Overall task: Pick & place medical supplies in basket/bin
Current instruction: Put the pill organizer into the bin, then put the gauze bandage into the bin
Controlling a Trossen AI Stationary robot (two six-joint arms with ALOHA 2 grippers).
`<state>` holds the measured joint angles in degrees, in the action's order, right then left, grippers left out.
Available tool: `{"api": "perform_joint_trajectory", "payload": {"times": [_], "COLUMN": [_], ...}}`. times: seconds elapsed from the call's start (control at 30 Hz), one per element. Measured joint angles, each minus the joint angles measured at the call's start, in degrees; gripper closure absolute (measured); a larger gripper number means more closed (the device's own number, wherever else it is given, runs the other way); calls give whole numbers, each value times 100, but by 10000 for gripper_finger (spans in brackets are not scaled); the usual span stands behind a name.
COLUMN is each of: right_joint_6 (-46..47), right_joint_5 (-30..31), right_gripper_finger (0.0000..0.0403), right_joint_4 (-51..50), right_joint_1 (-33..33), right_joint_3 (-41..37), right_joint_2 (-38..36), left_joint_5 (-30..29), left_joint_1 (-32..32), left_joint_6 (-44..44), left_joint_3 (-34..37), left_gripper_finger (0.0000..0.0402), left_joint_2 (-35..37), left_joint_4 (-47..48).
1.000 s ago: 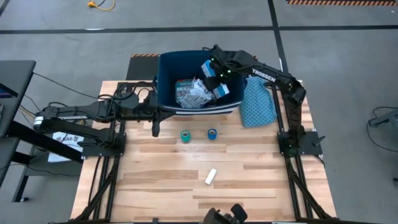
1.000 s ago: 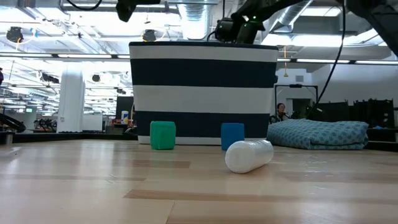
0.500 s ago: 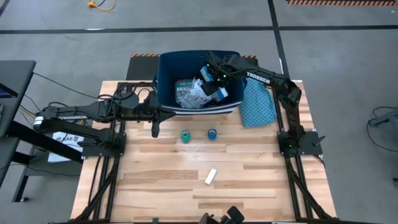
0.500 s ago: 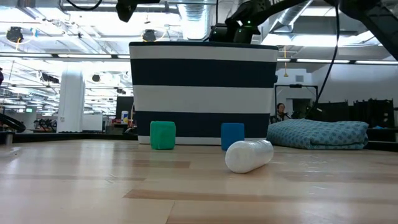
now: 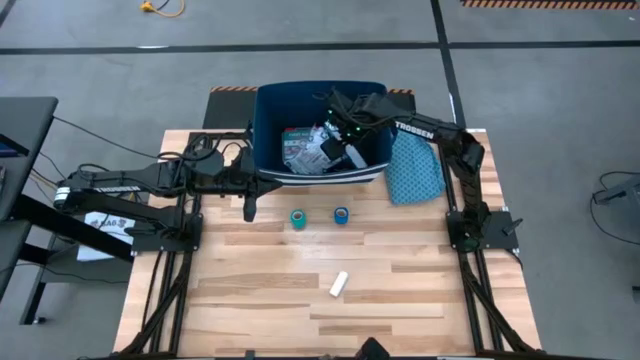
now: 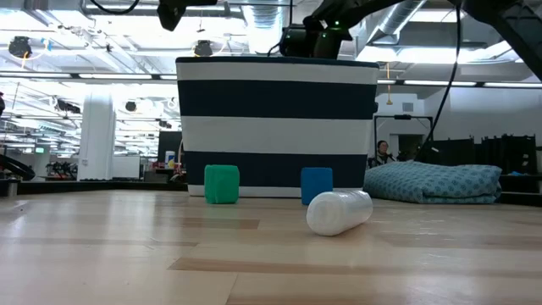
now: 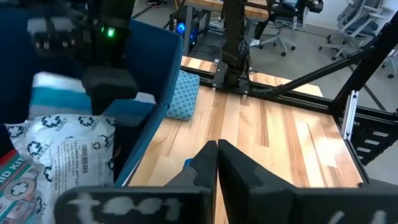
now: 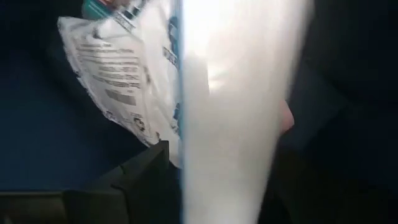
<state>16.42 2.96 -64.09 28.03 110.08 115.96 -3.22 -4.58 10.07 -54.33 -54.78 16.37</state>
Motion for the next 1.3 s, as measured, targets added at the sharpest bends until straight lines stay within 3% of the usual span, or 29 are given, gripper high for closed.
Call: {"api": "perform_joint_trajectory", "payload": {"times": [0.17,0.57,0.9,1.3], "right_joint_6": [-11,-483,-941,-1339], "right_joint_5": [13,272,540,680], "right_gripper_finger": [135,134,134,134], "right_joint_4": [-57,-764,-768,-2094], "right_joint_1": [-35,-324,-1158,-2458], "right_joint_3": [280,2479,2343,2326], "right_joint_2": [-85,-100,-898,-872], "left_joint_5": [-2,37,35,151], "left_joint_1": [0,126,245,248], "left_joint_6": [17,28,28,163], "left_joint_3": [0,0,-2,-2], "left_gripper_finger": [401,401,401,401], "left_joint_2": [0,0,2,2], "left_joint_4": [124,139,269,360]}}
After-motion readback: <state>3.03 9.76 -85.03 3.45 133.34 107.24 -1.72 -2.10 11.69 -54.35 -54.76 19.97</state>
